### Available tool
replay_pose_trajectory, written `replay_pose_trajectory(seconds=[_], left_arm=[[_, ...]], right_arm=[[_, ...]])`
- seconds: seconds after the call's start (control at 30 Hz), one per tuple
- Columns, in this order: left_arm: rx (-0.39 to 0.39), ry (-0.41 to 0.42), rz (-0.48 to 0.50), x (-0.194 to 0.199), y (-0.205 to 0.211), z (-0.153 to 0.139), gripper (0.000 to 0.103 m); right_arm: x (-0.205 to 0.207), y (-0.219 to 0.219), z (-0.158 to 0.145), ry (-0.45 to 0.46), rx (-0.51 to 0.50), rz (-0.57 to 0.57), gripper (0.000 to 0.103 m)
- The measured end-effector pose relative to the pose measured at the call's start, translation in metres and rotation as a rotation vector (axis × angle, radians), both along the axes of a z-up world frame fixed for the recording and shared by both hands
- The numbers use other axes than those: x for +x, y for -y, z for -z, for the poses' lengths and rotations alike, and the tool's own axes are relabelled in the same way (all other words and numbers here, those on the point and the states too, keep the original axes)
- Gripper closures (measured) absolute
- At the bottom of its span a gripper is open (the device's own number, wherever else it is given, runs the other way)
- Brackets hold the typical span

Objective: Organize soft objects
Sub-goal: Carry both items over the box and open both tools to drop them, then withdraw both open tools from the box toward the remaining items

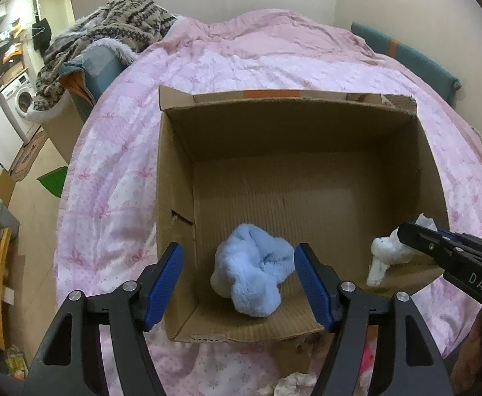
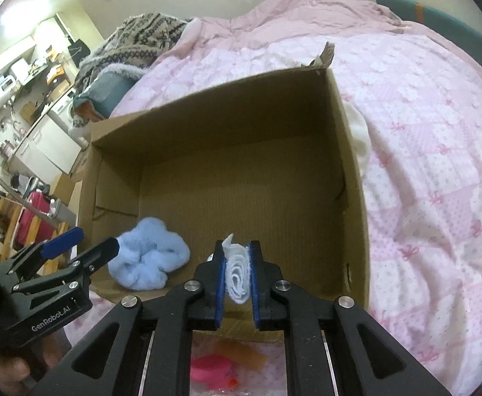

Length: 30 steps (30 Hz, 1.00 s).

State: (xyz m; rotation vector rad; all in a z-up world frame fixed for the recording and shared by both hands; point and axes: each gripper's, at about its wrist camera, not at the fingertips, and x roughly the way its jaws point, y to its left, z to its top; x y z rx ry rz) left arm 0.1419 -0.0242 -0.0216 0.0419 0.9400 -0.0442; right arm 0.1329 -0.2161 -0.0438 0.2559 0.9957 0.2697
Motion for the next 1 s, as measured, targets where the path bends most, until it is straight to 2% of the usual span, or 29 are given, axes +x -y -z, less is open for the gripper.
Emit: replay_pose_trajectory(seconds=[0.03, 0.1, 0.13, 0.17, 0.27, 0.53, 0.8, 1.0], left_arm=[[0.0, 0.002, -0.003, 0.0, -0.001, -0.001, 0.035], [-0.002, 0.007, -0.011, 0.0, -0.002, -0.002, 0.035], [-0.003, 0.01, -0.015, -0.001, -0.002, -0.003, 0.035], [-0.005, 0.013, -0.018, -0.001, -0.003, -0.004, 0.035], [-0.012, 0.019, -0.025, -0.002, -0.005, -0.007, 0.035], [-0.01, 0.027, -0.04, -0.009, -0.012, -0.014, 0.035], [-0.002, 0.05, -0.05, -0.026, -0.02, -0.029, 0.035], [-0.026, 0.021, -0.058, -0.045, -0.029, -0.029, 0.035]], right_arm=[[0.0, 0.001, 0.0, -0.001, 0.002, 0.008, 0.082], [0.001, 0.003, -0.002, 0.006, -0.007, 0.03, 0.062], [0.0, 0.005, -0.004, 0.016, -0.006, 0.041, 0.034], [-0.002, 0.008, -0.006, 0.036, -0.002, 0.057, 0.024], [-0.004, 0.015, -0.014, 0.069, 0.007, 0.086, 0.024], [-0.005, 0.03, -0.016, 0.05, 0.06, 0.145, 0.024], [-0.022, 0.029, -0.03, 0.072, 0.054, 0.131, 0.024], [-0.041, 0.033, -0.037, 0.084, 0.056, 0.133, 0.024]])
